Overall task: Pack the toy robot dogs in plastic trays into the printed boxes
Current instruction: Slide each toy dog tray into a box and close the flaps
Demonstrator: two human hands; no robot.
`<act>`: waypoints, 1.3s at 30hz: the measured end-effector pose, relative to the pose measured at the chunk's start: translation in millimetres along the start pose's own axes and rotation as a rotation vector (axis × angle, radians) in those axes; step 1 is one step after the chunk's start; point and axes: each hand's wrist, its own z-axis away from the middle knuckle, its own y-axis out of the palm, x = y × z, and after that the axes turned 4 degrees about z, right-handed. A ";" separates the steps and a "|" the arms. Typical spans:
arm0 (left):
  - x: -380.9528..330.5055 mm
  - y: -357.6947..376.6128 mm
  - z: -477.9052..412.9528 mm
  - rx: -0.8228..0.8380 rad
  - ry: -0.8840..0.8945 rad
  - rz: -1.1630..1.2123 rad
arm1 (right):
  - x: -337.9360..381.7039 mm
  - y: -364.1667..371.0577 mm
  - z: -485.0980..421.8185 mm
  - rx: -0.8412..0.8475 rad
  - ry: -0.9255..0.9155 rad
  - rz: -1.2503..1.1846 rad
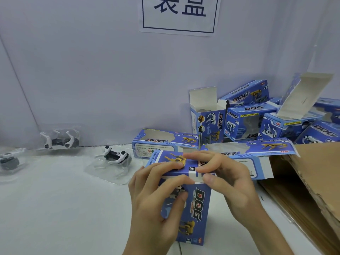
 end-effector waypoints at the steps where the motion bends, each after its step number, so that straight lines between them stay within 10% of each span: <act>1: 0.6 0.1 0.3 0.007 0.016 -0.017 | -0.2 0.3 -0.1 -0.014 -0.001 -0.017; 39: 25.3 -23.1 -2.1 -0.048 -0.036 0.062 | -15.0 2.9 5.2 0.017 -0.032 0.138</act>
